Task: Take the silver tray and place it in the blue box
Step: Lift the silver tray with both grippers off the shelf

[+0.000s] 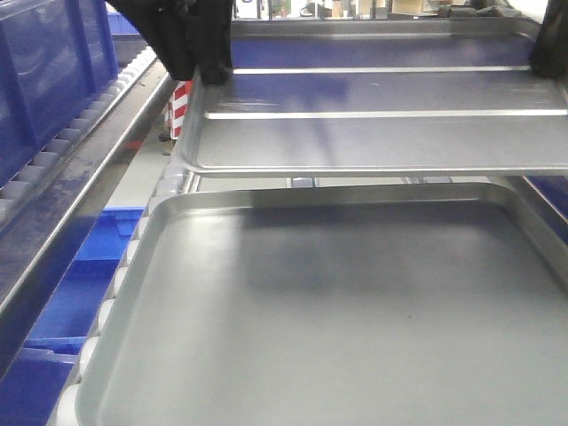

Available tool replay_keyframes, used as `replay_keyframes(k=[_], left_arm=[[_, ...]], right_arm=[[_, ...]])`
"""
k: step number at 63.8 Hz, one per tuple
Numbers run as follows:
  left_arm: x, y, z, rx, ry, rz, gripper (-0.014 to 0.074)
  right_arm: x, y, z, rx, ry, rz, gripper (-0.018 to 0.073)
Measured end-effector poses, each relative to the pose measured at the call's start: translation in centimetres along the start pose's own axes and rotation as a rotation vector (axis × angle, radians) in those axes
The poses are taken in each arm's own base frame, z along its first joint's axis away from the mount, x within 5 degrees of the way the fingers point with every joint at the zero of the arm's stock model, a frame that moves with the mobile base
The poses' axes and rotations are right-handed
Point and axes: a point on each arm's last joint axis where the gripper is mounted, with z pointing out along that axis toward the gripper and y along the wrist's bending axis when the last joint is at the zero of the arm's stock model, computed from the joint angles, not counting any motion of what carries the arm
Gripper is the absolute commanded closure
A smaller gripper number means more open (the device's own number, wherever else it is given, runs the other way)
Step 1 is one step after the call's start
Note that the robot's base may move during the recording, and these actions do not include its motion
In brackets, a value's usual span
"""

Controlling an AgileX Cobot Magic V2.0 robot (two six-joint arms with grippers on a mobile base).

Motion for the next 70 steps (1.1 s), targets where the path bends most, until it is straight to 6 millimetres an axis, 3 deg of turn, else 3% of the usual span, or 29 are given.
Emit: replay_keyframes(k=[28, 70], left_arm=[[-0.7, -0.2, -1.4, 0.014, -0.011, -0.018, 0.0587], [-0.7, -0.2, -1.4, 0.014, -0.01, -0.019, 0.0587]], right_arm=[[0.0, 0.0, 0.0, 0.008, 0.0, -0.007, 0.0503], [0.0, 0.0, 0.0, 0.009, -0.003, -0.005, 0.0503]])
